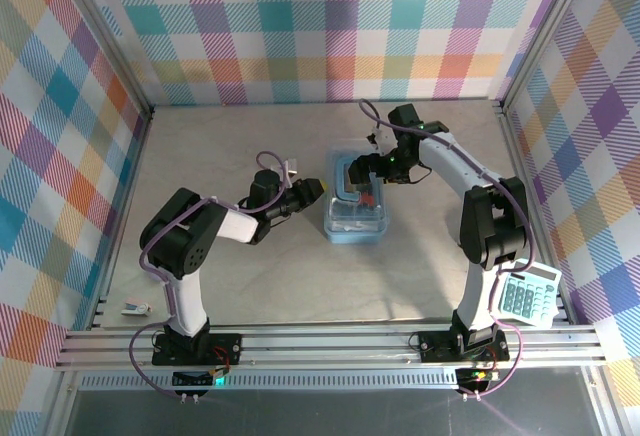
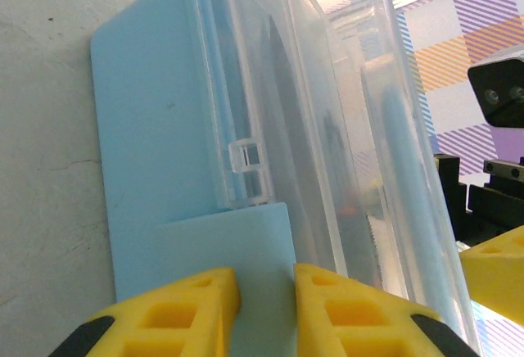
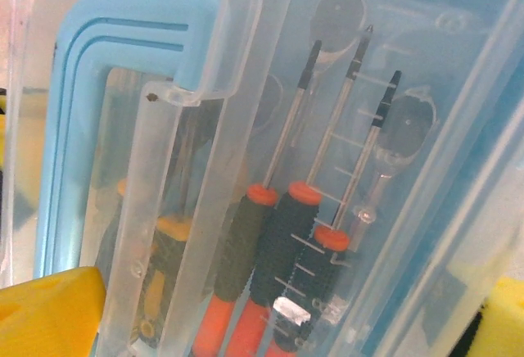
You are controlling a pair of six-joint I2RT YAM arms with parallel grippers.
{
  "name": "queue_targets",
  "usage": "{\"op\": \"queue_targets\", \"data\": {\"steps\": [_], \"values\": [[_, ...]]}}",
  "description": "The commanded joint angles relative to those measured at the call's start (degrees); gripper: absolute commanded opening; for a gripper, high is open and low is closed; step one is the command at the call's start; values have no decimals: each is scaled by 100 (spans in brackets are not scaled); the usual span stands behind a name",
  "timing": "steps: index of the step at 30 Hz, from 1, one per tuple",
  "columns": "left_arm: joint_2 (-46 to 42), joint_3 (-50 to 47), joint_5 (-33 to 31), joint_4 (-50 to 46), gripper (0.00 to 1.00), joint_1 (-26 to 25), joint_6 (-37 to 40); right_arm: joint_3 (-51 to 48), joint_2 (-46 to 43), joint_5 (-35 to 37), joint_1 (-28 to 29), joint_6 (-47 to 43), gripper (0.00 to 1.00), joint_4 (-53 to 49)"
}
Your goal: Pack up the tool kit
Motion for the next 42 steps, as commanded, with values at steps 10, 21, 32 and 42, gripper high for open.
{"op": "queue_targets", "data": {"steps": [10,21,32,42], "values": [[-1804,1714,-1894,-5944,100,202,2678,591,-978,-450,-917,-149,99,206],[-4325,-702,-4906,-4613,100,1295,3838,-4673,-3767,1901,-1885,-609,99,5259],[-4203,-2419,-5332,-2738,99,1507,4486,-6770,-3551,2189,-1871,-352,99,8005],[-1695,-2247,-4451,441,100,2083,5137,-6541,-2119,2191,-1864,-328,99,9276]]}}
